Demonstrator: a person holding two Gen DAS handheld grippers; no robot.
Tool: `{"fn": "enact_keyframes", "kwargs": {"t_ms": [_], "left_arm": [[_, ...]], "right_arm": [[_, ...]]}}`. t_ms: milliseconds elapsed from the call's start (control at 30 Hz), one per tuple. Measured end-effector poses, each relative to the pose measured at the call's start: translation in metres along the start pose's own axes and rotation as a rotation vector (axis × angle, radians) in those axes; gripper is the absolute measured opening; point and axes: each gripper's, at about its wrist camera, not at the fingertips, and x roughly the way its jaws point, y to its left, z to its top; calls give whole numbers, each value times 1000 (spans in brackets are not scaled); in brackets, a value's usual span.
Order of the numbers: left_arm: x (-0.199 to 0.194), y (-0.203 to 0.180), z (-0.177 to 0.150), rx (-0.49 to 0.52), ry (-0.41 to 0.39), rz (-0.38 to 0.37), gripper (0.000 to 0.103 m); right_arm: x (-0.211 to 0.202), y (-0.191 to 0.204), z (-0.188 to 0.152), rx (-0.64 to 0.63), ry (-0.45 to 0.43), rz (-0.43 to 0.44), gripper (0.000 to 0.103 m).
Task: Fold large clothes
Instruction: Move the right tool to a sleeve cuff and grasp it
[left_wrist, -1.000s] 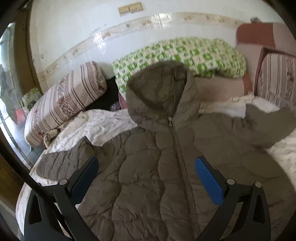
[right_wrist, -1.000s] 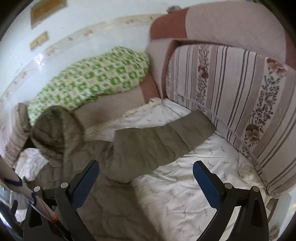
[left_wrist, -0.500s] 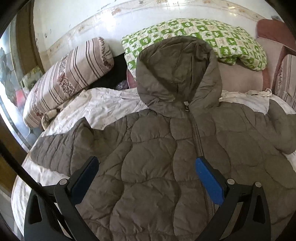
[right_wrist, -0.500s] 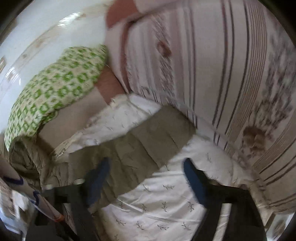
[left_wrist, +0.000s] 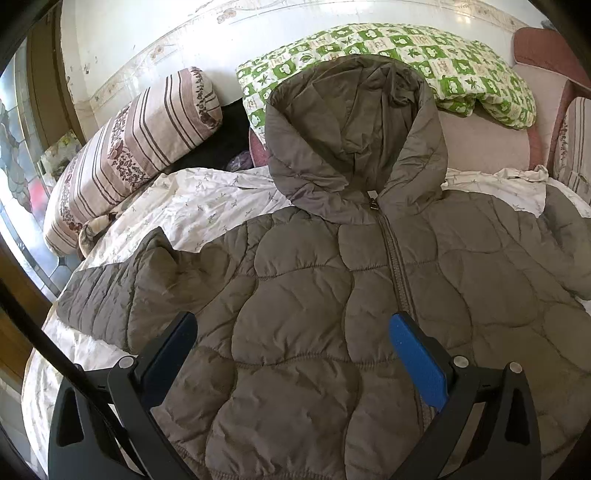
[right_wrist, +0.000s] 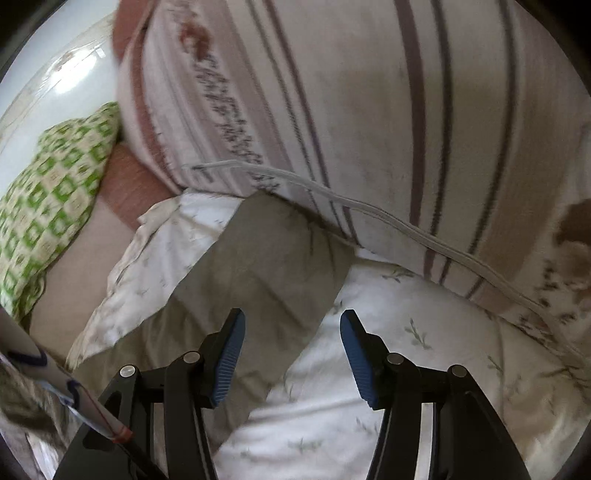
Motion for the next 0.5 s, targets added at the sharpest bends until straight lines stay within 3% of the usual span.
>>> {"fn": "enact_keyframes", "kwargs": {"t_ms": [267,333,400,500], "left_arm": [[6,-4,-1,6,-7,14,103],[8,-6,-1,11,-4,14,103],[9,-8,-2,19,-3,17,103],[9,-9,-2,26,-2,19,103]], "right_arm": [[43,-18,12,66,8,-16,57],[50,-19,11,58,19,7,32],[43,-16,10,36,-25,2,19],[19,-5,9,-13,-93,-8,16]]}}
